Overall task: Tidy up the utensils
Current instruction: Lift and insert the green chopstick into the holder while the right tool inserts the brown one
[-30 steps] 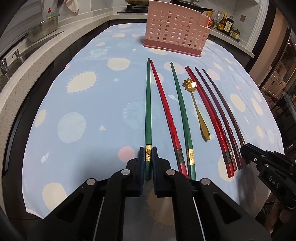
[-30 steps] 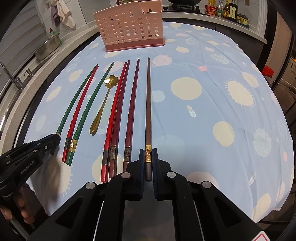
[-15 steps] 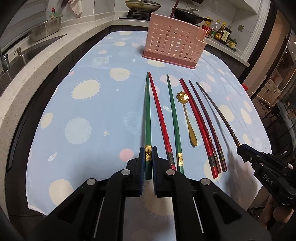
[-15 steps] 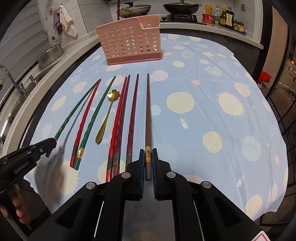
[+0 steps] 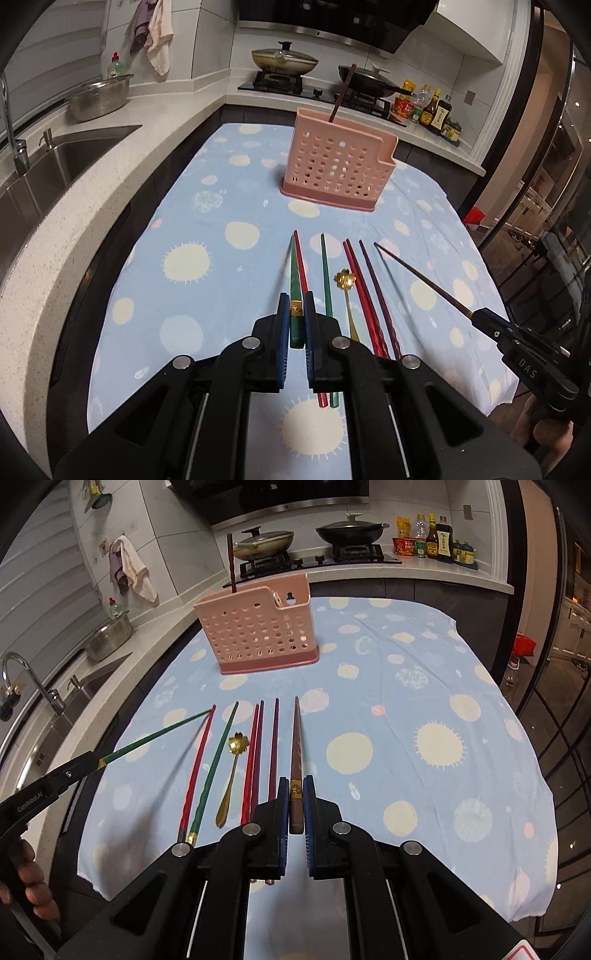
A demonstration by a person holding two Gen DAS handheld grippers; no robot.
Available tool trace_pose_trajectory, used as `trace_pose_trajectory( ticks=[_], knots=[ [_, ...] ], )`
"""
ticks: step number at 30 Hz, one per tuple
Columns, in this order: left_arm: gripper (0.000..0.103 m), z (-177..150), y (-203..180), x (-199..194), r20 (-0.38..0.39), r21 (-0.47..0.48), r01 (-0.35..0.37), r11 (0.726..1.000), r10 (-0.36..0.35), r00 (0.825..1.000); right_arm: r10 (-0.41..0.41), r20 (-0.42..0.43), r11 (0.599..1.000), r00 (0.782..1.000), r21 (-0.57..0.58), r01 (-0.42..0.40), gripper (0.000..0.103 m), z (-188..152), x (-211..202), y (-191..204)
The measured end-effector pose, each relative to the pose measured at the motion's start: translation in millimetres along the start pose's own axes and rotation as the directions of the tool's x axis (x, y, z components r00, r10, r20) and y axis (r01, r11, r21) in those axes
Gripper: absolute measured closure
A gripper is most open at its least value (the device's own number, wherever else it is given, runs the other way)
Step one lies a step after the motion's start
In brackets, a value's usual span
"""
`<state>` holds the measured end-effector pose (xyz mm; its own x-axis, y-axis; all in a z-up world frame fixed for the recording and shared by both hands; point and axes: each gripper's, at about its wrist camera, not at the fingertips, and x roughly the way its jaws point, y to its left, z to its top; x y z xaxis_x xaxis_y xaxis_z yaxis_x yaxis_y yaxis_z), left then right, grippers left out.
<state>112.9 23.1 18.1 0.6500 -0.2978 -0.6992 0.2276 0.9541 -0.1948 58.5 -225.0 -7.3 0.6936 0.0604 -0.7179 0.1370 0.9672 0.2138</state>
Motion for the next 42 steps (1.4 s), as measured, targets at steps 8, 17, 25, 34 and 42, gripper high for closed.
trace_pose_trajectory(
  ticks=[8,17,25,34,42],
  knots=[
    [0.096,50.6,4.5,-14.2,0.106,-0.019,0.006,1.000,-0.004,0.994,0.030,0.101,0.999,0.994,0.035,-0.034,0.096,45.4,-18.2,-6.1],
    [0.096,102.5,6.4,-15.9,0.197,-0.021,-0.010,1.000,0.013,0.980,0.051,0.172,0.995,0.984,0.071,-0.064,0.096,92.1,-18.8,-17.5],
    [0.096,149.5,-2.0,-25.1,0.278,-0.008,0.013,1.000,-0.010,0.961,0.084,0.250,0.992,0.965,0.073,-0.105,0.096,139.4,-26.9,-19.1],
    [0.096,219.2,-22.1,-33.4,0.385,0.033,0.037,0.999,-0.047,0.922,0.132,0.361,0.983,0.923,0.069,-0.168,0.096,211.5,-33.5,-13.9],
    [0.096,279.7,-37.4,-24.3,0.458,0.058,0.048,0.997,-0.069,0.887,0.137,0.475,0.982,0.869,0.053,-0.184,0.096,277.7,-28.5,2.7]
  ],
)
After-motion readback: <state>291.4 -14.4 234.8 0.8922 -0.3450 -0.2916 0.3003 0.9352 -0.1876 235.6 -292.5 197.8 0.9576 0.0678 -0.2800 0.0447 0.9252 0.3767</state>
